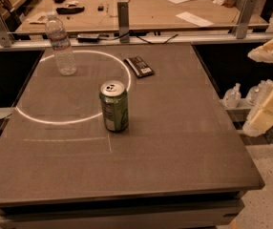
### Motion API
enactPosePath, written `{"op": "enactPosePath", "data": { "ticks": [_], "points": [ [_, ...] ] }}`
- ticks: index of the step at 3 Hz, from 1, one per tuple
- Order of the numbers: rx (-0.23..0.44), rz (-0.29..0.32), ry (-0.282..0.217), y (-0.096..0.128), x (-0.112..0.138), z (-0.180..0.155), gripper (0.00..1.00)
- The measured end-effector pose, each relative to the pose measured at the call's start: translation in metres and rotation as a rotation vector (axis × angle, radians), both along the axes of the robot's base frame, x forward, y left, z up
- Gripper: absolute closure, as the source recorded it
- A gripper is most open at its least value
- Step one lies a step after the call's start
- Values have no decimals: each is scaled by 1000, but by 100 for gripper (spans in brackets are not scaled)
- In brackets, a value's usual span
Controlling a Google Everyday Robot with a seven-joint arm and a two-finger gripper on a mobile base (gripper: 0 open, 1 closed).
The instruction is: Move green can near rxbar chocolate
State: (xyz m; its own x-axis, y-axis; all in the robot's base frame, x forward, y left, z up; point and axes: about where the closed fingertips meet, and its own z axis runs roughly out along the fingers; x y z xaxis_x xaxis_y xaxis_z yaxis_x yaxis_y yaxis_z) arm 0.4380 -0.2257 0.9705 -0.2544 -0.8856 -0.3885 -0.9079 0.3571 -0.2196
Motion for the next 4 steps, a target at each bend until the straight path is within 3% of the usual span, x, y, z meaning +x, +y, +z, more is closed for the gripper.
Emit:
{"op": "enactPosePath", "data": {
  "ticks": [1,2,4],
  "points": [
    [179,-22,-32,-3,-4,-15,0],
    [360,0,-90,5,-6,-20,0],
    [687,35,-118,36,-7,-20,0]
  ]
}}
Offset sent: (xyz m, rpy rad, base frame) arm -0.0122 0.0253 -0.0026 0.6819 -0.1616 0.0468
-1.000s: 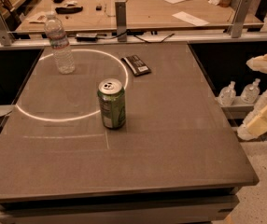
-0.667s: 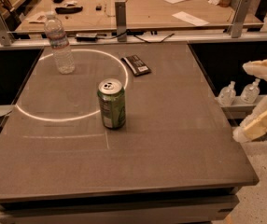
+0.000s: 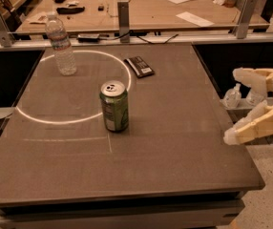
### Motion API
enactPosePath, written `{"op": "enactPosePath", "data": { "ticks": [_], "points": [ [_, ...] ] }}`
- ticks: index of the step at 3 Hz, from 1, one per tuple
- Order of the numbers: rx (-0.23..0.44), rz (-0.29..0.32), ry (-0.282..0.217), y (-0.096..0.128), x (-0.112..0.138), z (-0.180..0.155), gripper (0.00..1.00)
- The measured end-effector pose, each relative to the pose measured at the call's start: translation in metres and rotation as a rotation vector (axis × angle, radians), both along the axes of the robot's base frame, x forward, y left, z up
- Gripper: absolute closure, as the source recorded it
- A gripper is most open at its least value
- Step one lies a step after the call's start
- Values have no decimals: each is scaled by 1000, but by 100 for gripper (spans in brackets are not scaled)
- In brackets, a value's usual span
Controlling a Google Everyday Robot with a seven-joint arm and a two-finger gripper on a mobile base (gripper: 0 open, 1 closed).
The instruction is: Move green can near rxbar chocolate
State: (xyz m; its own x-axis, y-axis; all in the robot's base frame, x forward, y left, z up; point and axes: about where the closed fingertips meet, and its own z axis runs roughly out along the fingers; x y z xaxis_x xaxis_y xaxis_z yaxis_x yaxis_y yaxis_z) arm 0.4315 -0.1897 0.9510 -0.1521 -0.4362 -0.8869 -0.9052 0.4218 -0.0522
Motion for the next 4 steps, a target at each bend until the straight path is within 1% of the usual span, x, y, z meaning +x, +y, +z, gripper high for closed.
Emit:
{"op": "enactPosePath", "data": {
  "ticks": [1,2,3,4],
  "points": [
    [77,26,12,16,-4,-5,0],
    [84,29,12,19,-5,-4,0],
    [105,62,16,23,-5,0,0],
    [145,88,50,43,-11,-11,0]
  ]
}}
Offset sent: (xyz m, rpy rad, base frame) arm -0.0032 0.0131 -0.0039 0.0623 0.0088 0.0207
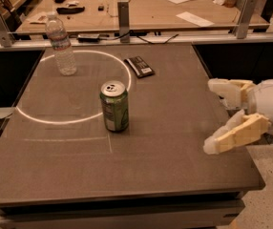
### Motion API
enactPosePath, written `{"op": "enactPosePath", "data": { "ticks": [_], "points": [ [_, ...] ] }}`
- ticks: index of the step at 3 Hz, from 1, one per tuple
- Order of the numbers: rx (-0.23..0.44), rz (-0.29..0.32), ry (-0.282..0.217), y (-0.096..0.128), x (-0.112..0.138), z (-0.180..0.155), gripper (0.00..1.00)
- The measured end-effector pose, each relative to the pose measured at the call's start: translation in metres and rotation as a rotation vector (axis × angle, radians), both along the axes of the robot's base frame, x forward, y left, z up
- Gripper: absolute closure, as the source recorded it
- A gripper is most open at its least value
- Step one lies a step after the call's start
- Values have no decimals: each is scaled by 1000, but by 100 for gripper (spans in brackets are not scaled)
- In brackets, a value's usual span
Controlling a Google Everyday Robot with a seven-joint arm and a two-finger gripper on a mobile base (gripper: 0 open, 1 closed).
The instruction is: Move green can near rxbar chocolate
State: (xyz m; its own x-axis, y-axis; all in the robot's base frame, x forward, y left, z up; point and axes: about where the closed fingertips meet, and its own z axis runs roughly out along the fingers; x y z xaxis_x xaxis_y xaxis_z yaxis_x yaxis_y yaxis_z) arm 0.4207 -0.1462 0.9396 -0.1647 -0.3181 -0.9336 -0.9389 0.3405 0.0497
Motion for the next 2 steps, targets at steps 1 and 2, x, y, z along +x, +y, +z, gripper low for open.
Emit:
{"op": "enactPosePath", "data": {
  "ticks": [1,2],
  "points": [
    [46,52,34,32,-4,-20,0],
    [65,104,58,58,-3,-40,0]
  ]
}}
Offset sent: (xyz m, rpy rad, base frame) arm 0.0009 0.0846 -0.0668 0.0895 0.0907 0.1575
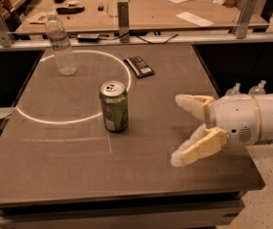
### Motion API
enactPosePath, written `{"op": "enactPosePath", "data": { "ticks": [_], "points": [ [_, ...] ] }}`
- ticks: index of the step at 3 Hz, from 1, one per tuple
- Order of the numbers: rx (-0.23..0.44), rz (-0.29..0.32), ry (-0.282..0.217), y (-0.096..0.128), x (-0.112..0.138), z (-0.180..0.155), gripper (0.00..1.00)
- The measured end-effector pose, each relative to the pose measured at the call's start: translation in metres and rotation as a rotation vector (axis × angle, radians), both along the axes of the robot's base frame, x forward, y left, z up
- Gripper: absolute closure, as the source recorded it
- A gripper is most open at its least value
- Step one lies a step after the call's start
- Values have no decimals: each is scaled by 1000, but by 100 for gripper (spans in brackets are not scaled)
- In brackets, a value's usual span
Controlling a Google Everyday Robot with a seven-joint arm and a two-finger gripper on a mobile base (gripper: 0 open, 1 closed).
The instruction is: Move green can near rxbar chocolate
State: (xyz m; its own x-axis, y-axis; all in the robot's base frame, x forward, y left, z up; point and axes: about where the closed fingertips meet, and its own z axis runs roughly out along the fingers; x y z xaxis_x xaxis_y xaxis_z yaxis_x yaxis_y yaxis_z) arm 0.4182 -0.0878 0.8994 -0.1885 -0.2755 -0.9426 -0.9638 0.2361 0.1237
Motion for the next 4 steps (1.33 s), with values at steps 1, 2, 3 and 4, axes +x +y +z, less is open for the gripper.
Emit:
{"op": "enactPosePath", "data": {
  "ticks": [1,2,3,4],
  "points": [
    [7,21,-17,19,9,-12,0],
    [7,17,-56,35,23,-18,0],
    [38,-4,-90,49,39,-24,0],
    [97,-12,-117,66,52,-26,0]
  ]
}}
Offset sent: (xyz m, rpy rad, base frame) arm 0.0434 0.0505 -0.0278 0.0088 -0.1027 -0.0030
